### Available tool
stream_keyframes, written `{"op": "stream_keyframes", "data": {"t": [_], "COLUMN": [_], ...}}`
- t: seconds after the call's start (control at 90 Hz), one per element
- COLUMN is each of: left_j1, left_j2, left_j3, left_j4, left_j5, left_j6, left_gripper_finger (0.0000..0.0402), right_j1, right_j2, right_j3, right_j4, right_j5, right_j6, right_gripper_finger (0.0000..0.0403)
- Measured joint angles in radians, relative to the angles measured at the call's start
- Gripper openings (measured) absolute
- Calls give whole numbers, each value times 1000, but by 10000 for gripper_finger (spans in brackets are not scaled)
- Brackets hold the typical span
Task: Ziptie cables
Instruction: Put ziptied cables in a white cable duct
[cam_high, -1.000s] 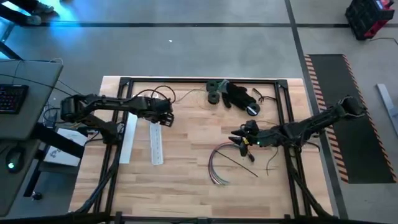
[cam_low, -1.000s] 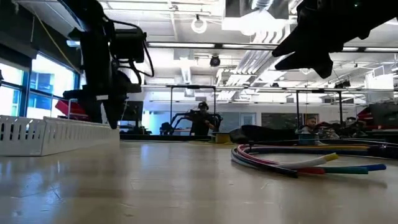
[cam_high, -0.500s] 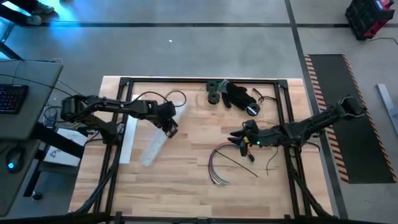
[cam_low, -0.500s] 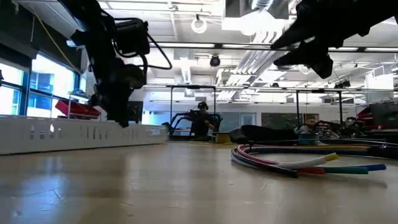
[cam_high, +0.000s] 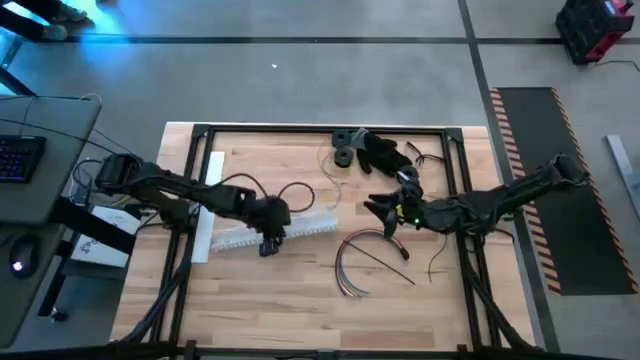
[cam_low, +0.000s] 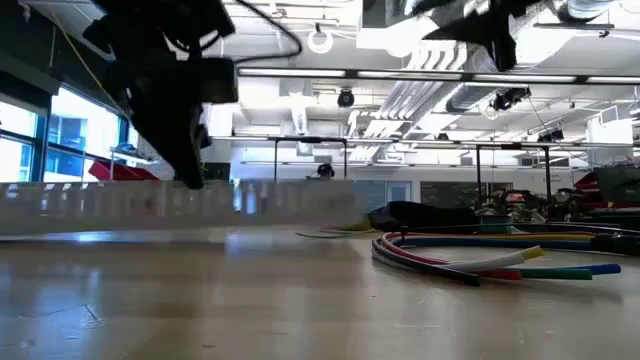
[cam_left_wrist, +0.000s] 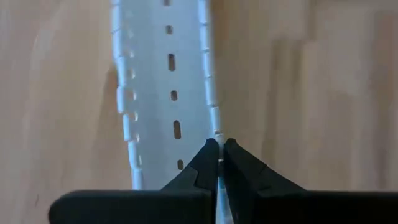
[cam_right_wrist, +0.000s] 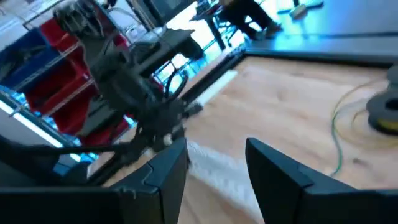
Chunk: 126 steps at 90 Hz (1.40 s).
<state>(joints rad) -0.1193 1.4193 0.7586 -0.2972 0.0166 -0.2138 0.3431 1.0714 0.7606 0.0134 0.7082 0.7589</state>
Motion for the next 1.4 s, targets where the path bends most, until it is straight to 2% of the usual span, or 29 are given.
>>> {"op": "stream_keyframes", "data": {"t": [0.089,0.244,0.422,0.489,0.678,0.778,0.867,0.956,1.133,1.256,1.4], "left_j1": [-28,-44,-30,-27,-28,-28,-27,-27,-27,-40,-67], "left_j2": [0,32,111,146,214,222,212,203,197,197,197], "left_j3": [0,0,0,0,5,28,71,132,261,311,317], "left_j4": [95,219,293,310,352,345,341,297,182,138,133], "left_j5": [-35,-166,-238,-238,-238,-235,-241,-253,-245,-207,-186], "left_j6": [58,139,166,166,99,43,-2,-29,-109,-244,-454], "left_gripper_finger": [1,0,0,1,22,47,74,99,126,128,129], "right_j1": [1,6,6,6,22,61,95,117,141,158,166], "right_j2": [3,3,3,4,76,135,178,197,192,193,192], "right_j3": [75,175,210,209,207,207,206,141,-106,-191,-267], "right_j4": [-109,-254,-375,-461,-864,-1023,-1087,-1032,-743,-648,-540], "right_j5": [17,26,8,-56,-346,-411,-423,-455,-580,-561,-544], "right_j6": [0,0,41,112,359,411,416,436,503,520,476], "right_gripper_finger": [149,149,149,149,149,149,150,150,150,150,150]}}
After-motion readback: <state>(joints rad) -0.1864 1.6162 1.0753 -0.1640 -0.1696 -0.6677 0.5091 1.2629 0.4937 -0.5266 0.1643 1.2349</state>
